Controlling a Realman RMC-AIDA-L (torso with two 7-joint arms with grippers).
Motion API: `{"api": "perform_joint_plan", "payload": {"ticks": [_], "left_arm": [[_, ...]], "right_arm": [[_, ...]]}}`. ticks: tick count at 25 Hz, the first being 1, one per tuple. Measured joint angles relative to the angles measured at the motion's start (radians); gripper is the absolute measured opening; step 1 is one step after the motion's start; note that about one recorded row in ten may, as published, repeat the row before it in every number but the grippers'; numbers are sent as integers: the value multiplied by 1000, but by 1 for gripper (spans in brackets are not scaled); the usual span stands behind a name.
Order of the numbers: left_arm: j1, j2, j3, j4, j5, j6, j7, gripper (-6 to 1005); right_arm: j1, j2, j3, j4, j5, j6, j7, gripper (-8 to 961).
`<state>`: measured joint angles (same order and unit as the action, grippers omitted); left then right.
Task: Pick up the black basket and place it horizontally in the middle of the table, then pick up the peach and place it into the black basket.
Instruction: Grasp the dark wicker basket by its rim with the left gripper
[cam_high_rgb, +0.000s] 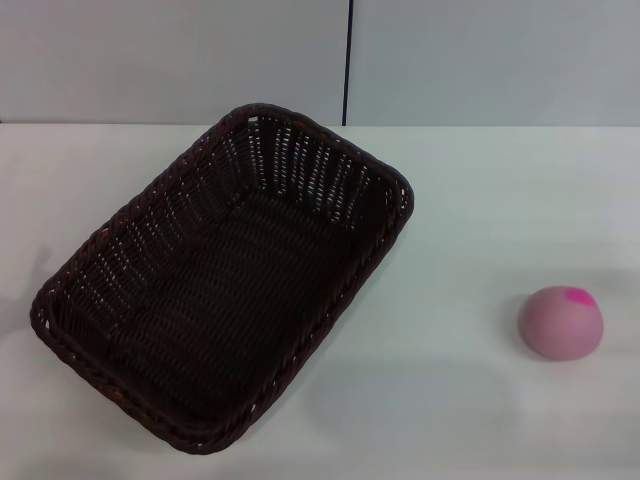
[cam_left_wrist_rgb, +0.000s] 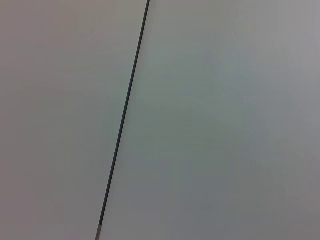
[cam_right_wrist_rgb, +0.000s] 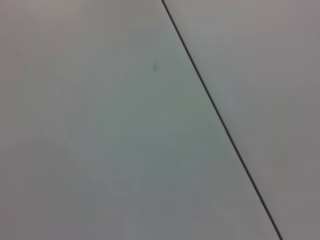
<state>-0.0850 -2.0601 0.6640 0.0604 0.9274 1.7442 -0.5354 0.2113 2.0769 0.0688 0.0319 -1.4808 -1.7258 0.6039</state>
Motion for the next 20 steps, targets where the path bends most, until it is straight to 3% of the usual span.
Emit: {"api": "perform_joint_plan", "payload": {"ticks": [8, 11, 13, 14, 15, 18, 19, 20], "left_arm": [[2, 2, 4, 7, 2, -4, -18, 754], [10, 11, 43, 63, 4, -14, -85, 755], [30, 28, 95, 153, 13, -38, -175, 756], [52, 49, 128, 268, 48, -76, -302, 756], [52, 49, 128, 268, 48, -76, -302, 756], [81, 70, 128, 498, 173, -135, -533, 757], [96, 74, 116, 687, 279, -160, -697, 757], [96, 74, 116, 687, 279, -160, -697, 758]], "right_arm": [[11, 0, 1, 2, 0, 14, 0, 660], [11, -1, 3, 1, 0, 12, 9, 660], [9, -1, 7, 0, 1, 13, 11, 660], [9, -1, 9, -3, 3, 13, 11, 660], [9, -1, 9, -3, 3, 13, 11, 660], [11, -1, 9, -14, 4, 6, 22, 659], [13, -2, 9, -21, 4, 4, 40, 659], [13, -2, 9, -21, 4, 4, 40, 659]]}}
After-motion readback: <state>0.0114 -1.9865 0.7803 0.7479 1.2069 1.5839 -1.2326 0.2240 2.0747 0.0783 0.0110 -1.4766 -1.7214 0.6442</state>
